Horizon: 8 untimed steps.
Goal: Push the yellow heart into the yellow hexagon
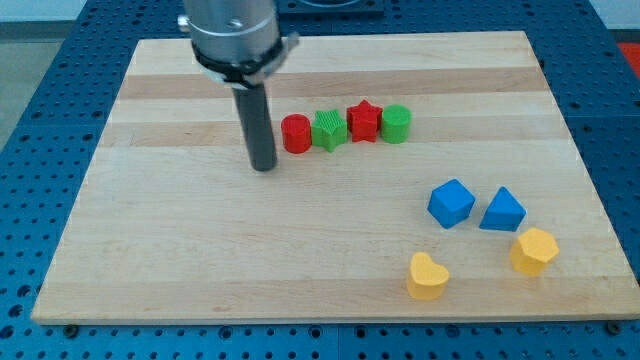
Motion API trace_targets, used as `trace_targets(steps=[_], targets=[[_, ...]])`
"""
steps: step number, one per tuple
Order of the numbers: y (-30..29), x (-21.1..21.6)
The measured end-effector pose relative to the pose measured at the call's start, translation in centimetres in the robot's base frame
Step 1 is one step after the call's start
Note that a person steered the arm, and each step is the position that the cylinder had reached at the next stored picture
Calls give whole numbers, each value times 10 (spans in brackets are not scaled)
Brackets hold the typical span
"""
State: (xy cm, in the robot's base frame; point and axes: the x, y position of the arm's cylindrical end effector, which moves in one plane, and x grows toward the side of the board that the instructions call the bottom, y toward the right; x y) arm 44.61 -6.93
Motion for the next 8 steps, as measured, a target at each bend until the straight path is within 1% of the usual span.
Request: trace_targets(steps=[2,3,5,6,7,8], targets=[[104,0],[140,21],[172,78],[169,76],[139,72],[78,103]])
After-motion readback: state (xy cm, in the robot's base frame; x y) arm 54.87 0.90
